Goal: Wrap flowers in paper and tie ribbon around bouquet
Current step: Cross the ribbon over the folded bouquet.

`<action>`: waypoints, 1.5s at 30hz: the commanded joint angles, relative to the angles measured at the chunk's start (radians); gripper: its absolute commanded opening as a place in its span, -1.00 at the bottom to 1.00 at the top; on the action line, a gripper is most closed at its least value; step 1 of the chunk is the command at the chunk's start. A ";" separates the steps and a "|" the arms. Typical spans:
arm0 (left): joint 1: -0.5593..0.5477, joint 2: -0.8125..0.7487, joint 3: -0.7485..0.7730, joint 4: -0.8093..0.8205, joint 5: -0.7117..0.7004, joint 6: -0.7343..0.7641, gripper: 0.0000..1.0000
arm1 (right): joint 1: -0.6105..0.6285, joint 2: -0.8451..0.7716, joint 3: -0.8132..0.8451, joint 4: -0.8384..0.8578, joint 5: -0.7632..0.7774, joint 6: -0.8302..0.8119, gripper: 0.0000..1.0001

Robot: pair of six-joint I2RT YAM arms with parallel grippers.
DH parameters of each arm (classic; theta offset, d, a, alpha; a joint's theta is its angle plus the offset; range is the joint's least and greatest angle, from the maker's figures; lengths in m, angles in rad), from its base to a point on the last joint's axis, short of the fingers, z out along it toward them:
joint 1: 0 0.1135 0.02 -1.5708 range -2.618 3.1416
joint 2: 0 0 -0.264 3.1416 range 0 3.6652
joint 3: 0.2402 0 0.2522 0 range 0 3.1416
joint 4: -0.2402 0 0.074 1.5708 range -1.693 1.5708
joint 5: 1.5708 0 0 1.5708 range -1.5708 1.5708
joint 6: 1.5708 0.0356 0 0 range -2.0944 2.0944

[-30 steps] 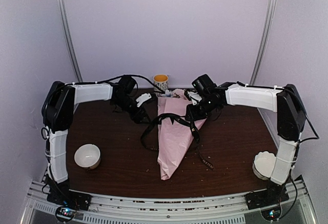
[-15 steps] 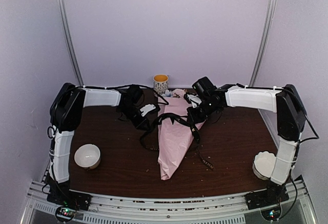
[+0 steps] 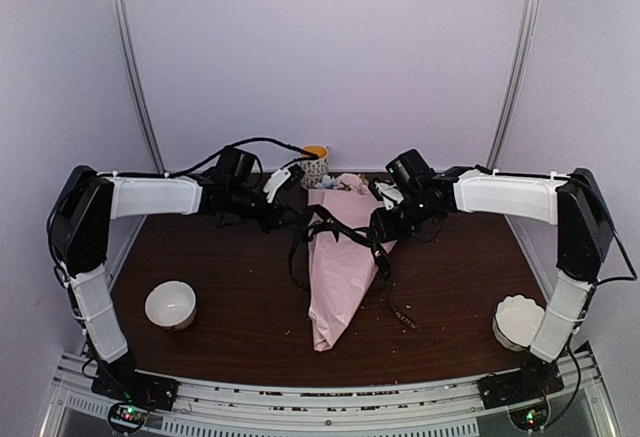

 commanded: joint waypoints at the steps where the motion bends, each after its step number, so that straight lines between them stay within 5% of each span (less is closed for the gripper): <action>1: -0.047 -0.009 -0.017 0.129 0.089 -0.001 -1.00 | -0.002 0.035 -0.015 0.027 -0.014 0.007 -0.29; 7: -0.119 -0.005 0.030 0.044 0.068 0.081 -1.00 | -0.002 0.040 -0.011 0.033 -0.040 0.001 -0.35; 12: -0.141 -0.002 0.044 0.004 0.037 0.110 -1.00 | -0.004 0.052 0.014 -0.004 0.057 0.013 -0.92; 27: -0.197 0.046 0.102 -0.098 -0.020 0.166 -1.00 | -0.016 0.092 0.080 0.021 0.082 0.056 -0.99; 30: -0.211 0.049 0.122 -0.132 -0.023 0.195 -0.83 | -0.016 0.104 0.081 0.027 0.044 0.054 -0.98; 37: -0.224 0.060 0.208 -0.309 -0.083 0.322 0.05 | -0.020 0.112 0.111 0.008 0.087 0.057 -0.93; 40: -0.221 0.042 0.224 -0.365 -0.122 0.377 0.26 | -0.020 0.120 0.121 -0.011 0.096 0.048 -0.92; 45: -0.195 0.055 0.249 -0.288 -0.312 0.389 0.65 | -0.020 0.119 0.119 -0.012 0.091 0.045 -0.92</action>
